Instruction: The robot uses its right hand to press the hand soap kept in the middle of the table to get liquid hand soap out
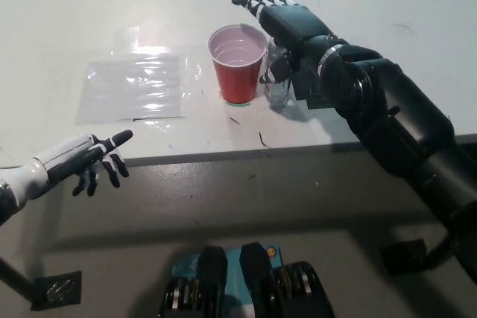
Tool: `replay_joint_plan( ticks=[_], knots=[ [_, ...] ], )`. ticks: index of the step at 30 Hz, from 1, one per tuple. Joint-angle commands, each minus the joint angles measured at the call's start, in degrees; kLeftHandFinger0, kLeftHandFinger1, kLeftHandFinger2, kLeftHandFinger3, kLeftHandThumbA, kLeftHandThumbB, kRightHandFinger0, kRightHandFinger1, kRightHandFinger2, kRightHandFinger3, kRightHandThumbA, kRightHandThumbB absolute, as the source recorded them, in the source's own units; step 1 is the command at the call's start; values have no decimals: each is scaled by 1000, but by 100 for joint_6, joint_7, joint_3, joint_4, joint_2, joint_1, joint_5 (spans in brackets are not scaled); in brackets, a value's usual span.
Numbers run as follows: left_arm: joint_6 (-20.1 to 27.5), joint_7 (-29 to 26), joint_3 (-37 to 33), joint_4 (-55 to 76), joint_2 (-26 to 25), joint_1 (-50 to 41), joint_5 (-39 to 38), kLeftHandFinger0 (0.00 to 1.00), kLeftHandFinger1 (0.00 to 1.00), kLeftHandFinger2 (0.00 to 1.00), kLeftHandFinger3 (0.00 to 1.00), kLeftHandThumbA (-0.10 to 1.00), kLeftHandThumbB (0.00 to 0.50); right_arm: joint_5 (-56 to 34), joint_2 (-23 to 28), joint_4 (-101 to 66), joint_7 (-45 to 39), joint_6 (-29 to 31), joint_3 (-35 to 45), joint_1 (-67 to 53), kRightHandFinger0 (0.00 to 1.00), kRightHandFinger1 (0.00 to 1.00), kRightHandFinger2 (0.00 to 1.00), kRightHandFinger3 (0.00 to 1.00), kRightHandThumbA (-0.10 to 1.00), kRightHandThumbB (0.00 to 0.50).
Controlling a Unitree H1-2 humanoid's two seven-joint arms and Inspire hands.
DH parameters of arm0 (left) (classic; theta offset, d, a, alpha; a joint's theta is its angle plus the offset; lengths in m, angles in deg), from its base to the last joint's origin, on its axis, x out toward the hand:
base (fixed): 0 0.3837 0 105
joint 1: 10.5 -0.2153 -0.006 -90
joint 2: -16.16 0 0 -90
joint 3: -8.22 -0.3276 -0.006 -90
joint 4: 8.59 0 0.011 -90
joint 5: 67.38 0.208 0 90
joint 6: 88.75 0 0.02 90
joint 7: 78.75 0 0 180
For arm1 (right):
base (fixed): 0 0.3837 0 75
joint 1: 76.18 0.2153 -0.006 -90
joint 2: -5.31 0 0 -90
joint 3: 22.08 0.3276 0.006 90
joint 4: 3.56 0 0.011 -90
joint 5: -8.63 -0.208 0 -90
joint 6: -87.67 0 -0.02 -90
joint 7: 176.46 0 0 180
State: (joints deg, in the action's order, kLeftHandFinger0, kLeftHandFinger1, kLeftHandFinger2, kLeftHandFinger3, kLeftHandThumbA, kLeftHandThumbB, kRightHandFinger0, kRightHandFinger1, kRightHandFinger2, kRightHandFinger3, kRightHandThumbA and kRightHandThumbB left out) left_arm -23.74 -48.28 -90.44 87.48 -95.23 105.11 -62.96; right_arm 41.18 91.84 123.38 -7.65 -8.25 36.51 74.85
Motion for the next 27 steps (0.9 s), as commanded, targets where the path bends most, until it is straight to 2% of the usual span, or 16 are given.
replay_joint_plan(
  ticks=[1, 6, 11, 16, 24, 26, 27],
  knots=[
    [-55, 27, 119, 153, -201, 152, 10, 131, 209, 398, 656, 1000, 186, 40, 48, 199, -51, 126, 63, -112, 1000, 1000, 1000, 1000, 1000, 346],
    [13, 63, 58, 115, -232, 200, 79, 132, 198, 385, 665, 1000, 204, 57, -52, 226, -98, 121, 70, -158, 1000, 1000, 1000, 1000, 1000, 352],
    [-4, 98, 44, 65, -240, 315, 86, 130, 200, 404, 674, 1000, 213, -79, -168, 150, -56, 218, 236, -232, 1000, 1000, 1000, 1000, 1000, 320],
    [7, 136, 13, 0, -234, 416, 77, 114, 190, 392, 681, 1000, 231, 28, -272, -75, -42, 216, 233, -374, 1000, 1000, 1000, 1000, 1000, 312],
    [46, 191, 14, -66, -239, 503, 56, 107, 180, 379, 673, 1000, 222, 166, -341, -134, 30, 172, 164, -592, 1000, 1000, 1000, 1000, 1000, 308],
    [57, 192, 36, -83, -219, 503, 32, 101, 171, 369, 668, 1000, 216, 230, -335, -233, -21, 44, 139, -634, 1000, 1000, 1000, 1000, 1000, 312],
    [36, 177, 32, -55, -226, 500, 64, 108, 174, 356, 665, 1000, 216, 293, -325, -259, -41, 7, 98, -663, 1000, 1000, 1000, 1000, 1000, 329]
  ],
)
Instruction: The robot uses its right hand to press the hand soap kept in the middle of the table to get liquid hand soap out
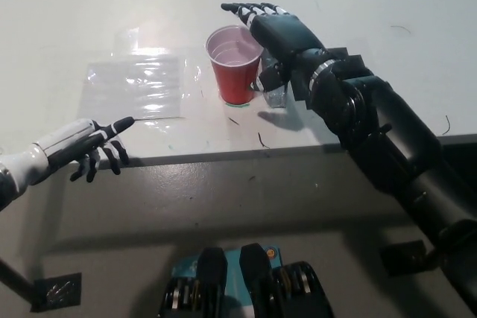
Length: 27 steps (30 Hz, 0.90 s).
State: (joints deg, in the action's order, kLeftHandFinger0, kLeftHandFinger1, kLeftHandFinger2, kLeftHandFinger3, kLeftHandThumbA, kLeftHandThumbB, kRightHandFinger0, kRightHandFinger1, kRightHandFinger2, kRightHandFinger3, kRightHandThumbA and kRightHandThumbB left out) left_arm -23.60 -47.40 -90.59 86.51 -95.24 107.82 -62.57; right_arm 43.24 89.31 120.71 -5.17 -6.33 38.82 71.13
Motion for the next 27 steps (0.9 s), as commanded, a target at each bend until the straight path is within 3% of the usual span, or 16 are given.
replay_joint_plan(
  ticks=[1, 8, 18, 24, 27],
  knots=[
    [-16, 73, 46, 69, -221, 242, 46, 121, 187, 382, 667, 1000, 221, 146, -48, -3, -310, -213, -173, -299, 1000, 1000, 1000, 1000, 1000, 322],
    [-12, 50, 106, 161, -249, 191, 33, 161, 218, 410, 687, 1000, 209, 510, 192, -96, -460, -308, -446, -336, 1000, 1000, 1000, 1000, 1000, 326],
    [50, 36, 159, 241, -250, 192, 13, 137, 212, 411, 667, 1000, 200, 890, 341, 171, -411, -201, -772, -497, 1000, 1000, 1000, 1000, 1000, 390],
    [17, 78, 188, 296, -255, 197, -55, 124, 199, 392, 642, 1000, 196, 887, 248, 276, -280, -125, -754, -604, 1000, 1000, 1000, 1000, 1000, 364],
    [-11, 139, 111, 248, -302, 268, 0, 136, 202, 387, 652, 1000, 217, 807, 182, 364, -177, -58, -683, -689, 1000, 1000, 1000, 1000, 1000, 373]
  ],
)
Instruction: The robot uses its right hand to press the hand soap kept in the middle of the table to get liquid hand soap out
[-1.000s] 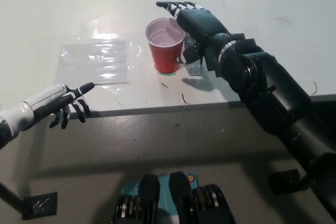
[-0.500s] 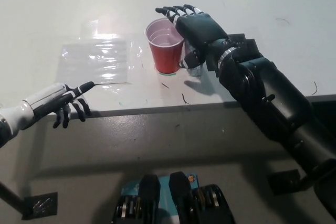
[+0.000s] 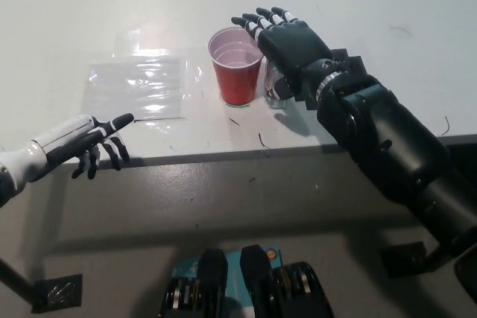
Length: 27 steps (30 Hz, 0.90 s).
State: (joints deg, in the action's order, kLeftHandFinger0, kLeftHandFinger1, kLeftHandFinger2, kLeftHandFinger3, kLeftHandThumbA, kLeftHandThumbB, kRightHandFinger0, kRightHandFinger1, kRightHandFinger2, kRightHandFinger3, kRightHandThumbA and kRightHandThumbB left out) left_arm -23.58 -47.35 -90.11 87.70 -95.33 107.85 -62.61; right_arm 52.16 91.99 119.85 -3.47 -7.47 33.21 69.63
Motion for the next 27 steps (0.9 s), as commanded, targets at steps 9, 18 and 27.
replay_joint_plan(
  ticks=[9, 18, 27],
  knots=[
    [-25, 198, 45, 74, -298, 318, 4, 116, 191, 345, 657, 1000, 207, -262, -285, 426, -336, 84, 74, -720, 1000, 1000, 1000, 1000, 1000, 328],
    [47, 186, 55, 72, -308, 389, 23, 130, 208, 393, 631, 1000, 221, -221, -361, 594, -219, 104, 152, -875, 1000, 1000, 1000, 1000, 1000, 330],
    [-39, 223, 52, 111, -326, 432, 3, 167, 229, 406, 645, 1000, 219, -114, -474, 878, -113, 90, 77, -1091, 1000, 1000, 1000, 1000, 1000, 356]
  ],
)
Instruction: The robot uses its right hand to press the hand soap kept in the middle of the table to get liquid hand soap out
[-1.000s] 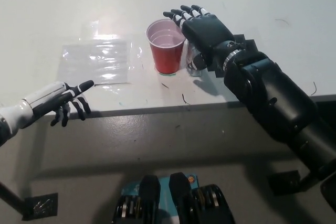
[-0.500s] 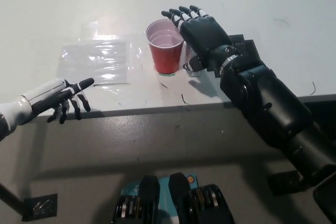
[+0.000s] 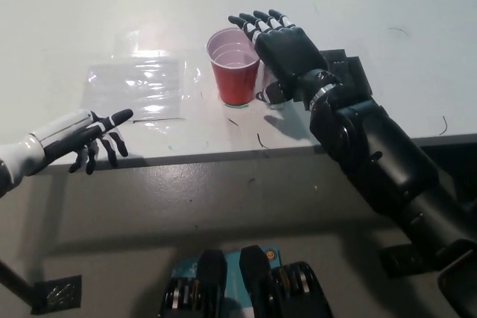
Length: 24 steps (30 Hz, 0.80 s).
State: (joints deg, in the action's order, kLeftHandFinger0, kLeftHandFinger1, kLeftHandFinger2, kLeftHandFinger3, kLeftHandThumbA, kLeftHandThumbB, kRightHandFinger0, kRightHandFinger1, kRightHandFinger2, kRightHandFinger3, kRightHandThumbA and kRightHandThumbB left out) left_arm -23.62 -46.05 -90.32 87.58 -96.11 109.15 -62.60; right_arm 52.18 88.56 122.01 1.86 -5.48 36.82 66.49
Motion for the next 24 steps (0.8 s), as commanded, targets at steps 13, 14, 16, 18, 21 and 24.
replay_joint_plan(
  ticks=[13, 14, 16, 18, 21, 24],
  knots=[
    [23, 95, 104, 63, -209, 331, -1, 136, 205, 393, 627, 1000, 229, -31, -246, 1069, -374, 2, -344, -917, 1000, 1000, 1000, 1000, 1000, 360],
    [-3, 76, 123, 85, -195, 320, -10, 133, 204, 392, 625, 1000, 229, -27, -240, 1074, -365, 14, -353, -926, 1000, 1000, 1000, 1000, 1000, 360],
    [7, 89, 121, 95, -210, 315, -12, 128, 198, 382, 627, 1000, 227, -42, -243, 1092, -383, 2, -349, -921, 1000, 1000, 1000, 1000, 1000, 367],
    [24, 108, 105, 72, -220, 332, -8, 128, 194, 372, 627, 1000, 224, -20, -239, 1133, -404, -24, -370, -915, 1000, 1000, 1000, 1000, 1000, 380],
    [18, 106, 104, 98, -235, 346, 9, 120, 202, 373, 620, 1000, 225, -15, -240, 1166, -377, -29, -367, -898, 1000, 1000, 1000, 1000, 1000, 371],
    [1, 106, 124, 74, -210, 344, -32, 109, 198, 373, 623, 1000, 233, -7, -237, 1168, -413, -50, -373, -903, 1000, 1000, 1000, 1000, 1000, 403]
  ],
)
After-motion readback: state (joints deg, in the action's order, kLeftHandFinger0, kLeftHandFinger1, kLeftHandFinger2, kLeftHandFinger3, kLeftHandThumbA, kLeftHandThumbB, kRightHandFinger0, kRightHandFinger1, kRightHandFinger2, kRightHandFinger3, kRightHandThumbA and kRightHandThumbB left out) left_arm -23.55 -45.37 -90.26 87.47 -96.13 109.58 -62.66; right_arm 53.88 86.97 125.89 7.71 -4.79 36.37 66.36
